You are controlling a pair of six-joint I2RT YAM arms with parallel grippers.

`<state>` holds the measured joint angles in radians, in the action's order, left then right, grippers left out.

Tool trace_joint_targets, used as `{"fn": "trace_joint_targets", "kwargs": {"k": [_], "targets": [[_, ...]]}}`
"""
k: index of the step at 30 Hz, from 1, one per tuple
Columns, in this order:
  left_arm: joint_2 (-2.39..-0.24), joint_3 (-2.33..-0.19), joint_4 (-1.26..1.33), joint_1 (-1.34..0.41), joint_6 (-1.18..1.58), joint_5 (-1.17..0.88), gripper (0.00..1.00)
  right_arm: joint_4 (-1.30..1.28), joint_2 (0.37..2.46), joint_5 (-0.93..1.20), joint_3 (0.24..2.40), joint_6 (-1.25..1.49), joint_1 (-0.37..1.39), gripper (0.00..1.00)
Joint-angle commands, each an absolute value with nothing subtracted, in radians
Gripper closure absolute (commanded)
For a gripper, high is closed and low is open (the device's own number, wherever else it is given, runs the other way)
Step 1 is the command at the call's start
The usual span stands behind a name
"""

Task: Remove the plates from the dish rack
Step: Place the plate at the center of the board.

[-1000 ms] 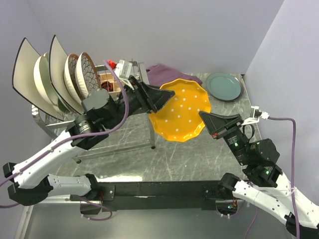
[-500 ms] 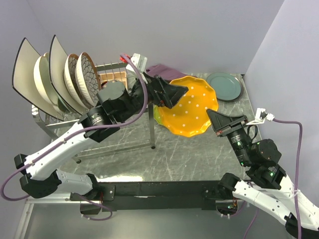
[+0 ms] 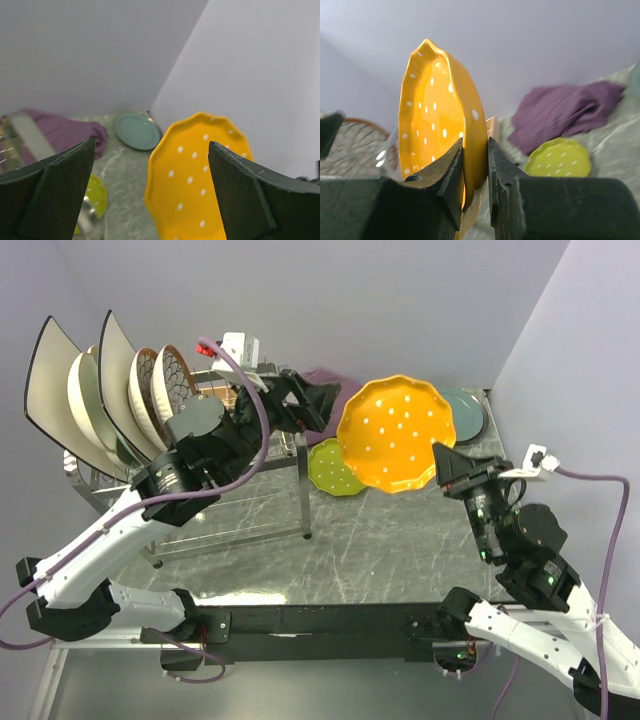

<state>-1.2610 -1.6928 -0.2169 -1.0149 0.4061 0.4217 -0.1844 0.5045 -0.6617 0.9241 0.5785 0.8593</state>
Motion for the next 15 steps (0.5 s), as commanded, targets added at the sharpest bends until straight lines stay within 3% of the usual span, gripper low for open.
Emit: {"fn": "trace_joint_targets", "kwargs": {"k": [1, 7, 15], "targets": [[-1.194, -1.651, -0.287, -1.019, 0.345, 0.537, 0.01, -0.034, 0.624, -0.710, 1.081, 0.511, 0.798, 1.00], [-1.126, -1.589, -0.334, -1.019, 0.336, 0.486, 0.01, -0.054, 0.787, -0.428, 1.094, 0.615, 0.512, 1.00], [-0.965, -1.373, -0.207, -1.020, 0.388, 0.338, 0.01, 0.123, 1.079, -0.082, 0.947, 0.729, 0.307, 1.00]]}}
